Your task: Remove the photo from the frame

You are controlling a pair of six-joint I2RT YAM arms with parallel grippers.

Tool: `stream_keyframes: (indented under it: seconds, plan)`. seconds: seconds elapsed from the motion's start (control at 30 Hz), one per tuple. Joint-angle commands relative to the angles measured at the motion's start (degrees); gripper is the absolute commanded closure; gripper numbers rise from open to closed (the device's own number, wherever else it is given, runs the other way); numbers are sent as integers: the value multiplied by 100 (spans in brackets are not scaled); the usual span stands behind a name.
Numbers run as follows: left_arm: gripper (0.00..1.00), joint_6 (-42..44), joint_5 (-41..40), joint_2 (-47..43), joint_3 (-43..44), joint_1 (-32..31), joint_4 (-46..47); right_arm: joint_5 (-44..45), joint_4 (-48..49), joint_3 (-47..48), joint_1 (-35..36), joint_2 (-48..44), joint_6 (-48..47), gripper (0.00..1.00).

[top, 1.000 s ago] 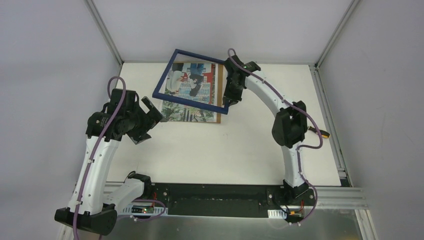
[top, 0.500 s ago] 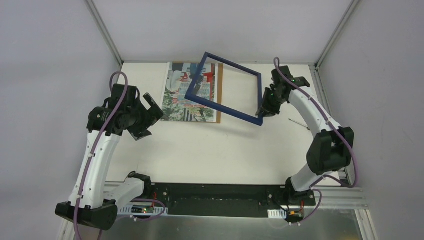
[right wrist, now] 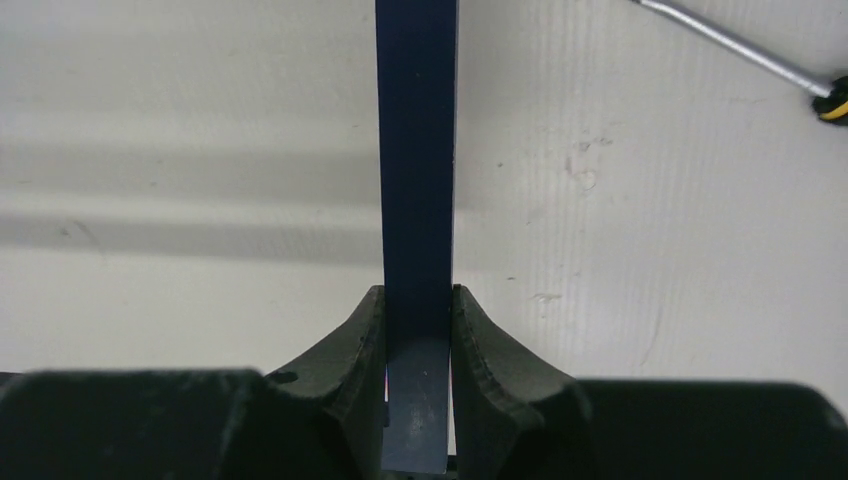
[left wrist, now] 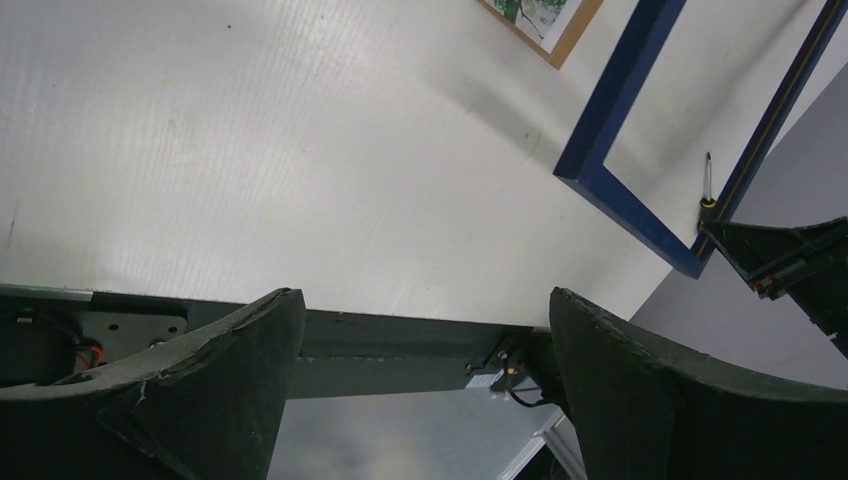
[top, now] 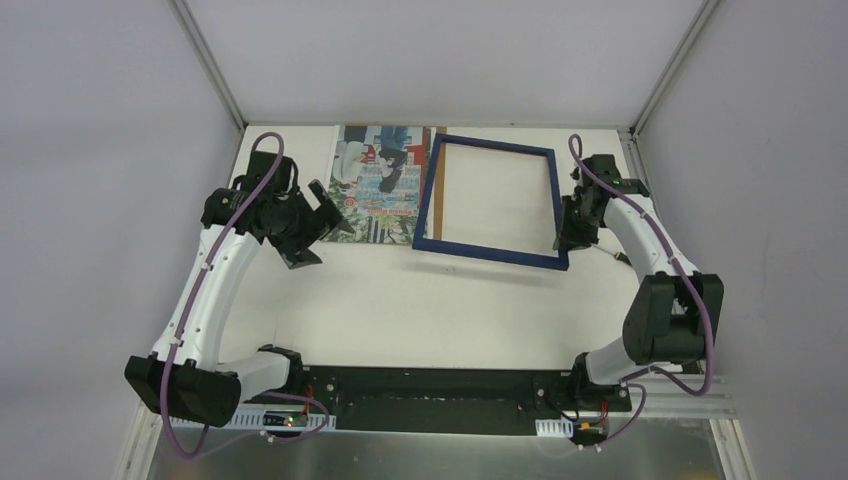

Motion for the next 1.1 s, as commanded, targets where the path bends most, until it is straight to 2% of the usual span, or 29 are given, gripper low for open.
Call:
stream_keyframes:
  seconds: [0.0,0.07,0.27,0.4,0.47,0.8,0.93,1.0,1.07]
  plan:
    - [5,82,393,129,-69,17,188,49,355,117,-341,496,-891,100]
    - [5,142,489,181,-69,18,192,296,323,204,-557,808,-1069,100]
    - [5,234,701,296,-237,18,216,329,-103,969,-1049,1895,-1575,100]
    - [5,176,722,237,-479,18,334,753,-270,1329,-1196,2333,-1619,100]
    - [5,160,722,207,-567,18,374,909,-214,1286,-1196,2421,-1649,96]
    - [5,136,664,243,-787,18,548,1817,-103,1311,-1147,2310,-1308,56]
    - [5,135,698,387,-814,18,707,2288,-260,1359,-1108,1973,-778,32]
    - [5,133,713,472,-805,18,810,2515,-353,1452,-970,1740,-357,3]
    - [5,138,724,558,-795,18,939,2947,-419,1580,-702,1520,41,1]
